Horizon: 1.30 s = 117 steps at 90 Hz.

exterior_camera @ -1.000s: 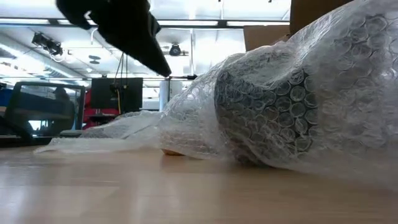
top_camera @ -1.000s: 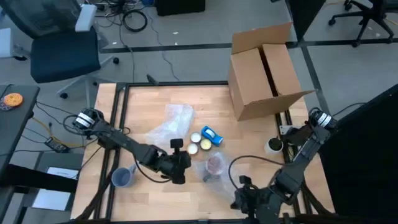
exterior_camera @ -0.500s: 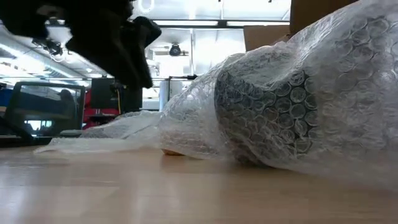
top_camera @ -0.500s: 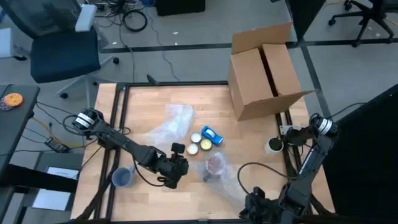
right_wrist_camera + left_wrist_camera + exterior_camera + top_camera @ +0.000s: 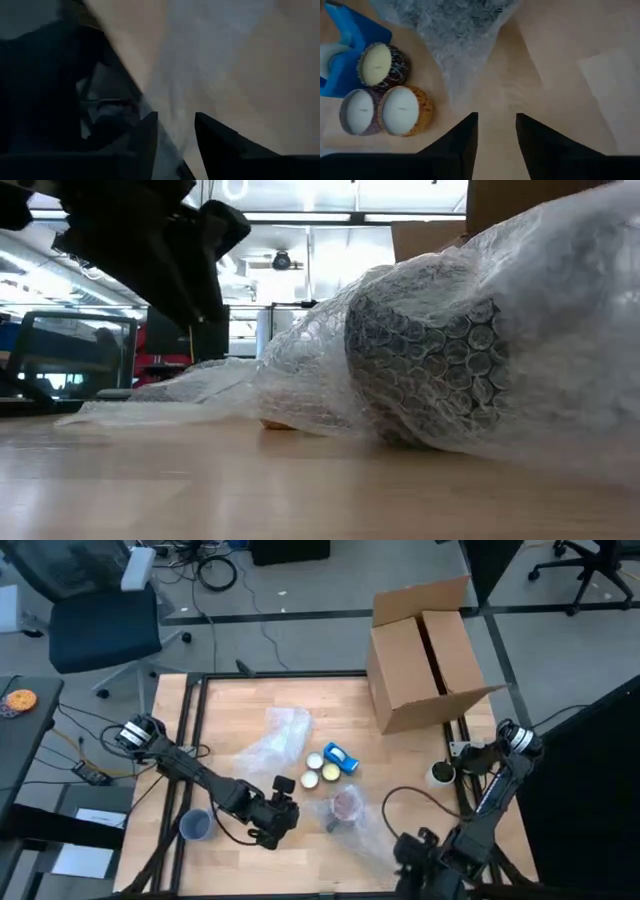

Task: Wrap mug
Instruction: Wrap the black mug with the transparent bubble wrap

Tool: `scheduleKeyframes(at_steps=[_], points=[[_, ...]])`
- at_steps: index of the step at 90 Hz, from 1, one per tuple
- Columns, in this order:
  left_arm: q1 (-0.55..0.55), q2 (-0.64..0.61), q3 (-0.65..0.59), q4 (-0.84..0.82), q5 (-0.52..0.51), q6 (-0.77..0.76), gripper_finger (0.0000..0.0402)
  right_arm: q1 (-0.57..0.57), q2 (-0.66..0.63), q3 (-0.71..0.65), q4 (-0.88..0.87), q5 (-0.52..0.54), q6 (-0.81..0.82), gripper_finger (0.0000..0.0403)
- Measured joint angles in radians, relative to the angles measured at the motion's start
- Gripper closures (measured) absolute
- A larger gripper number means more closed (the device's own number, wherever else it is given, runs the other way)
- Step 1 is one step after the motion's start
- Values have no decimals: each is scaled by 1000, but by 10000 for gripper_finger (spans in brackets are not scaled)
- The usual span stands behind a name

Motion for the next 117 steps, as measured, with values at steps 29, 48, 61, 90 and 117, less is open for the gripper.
scheduleKeyframes(at_steps=[29, 48, 61, 90, 117], points=[[-26, 0, 0, 17, 0, -2, 282, -13, 0, 0, 36, 19, 46, 298], [-42, 0, 0, 54, 0, -3, 282, -13, 0, 0, -78, -80, 74, 297], [-44, 0, 0, 60, 0, -7, 282, -31, 0, 0, -106, -81, 67, 297], [-44, 0, 0, 83, 0, -30, 282, -81, 0, 0, -131, -153, 0, 297], [-49, 0, 0, 81, -1, -37, 282, -76, 9, -1, -74, -136, 7, 298]])
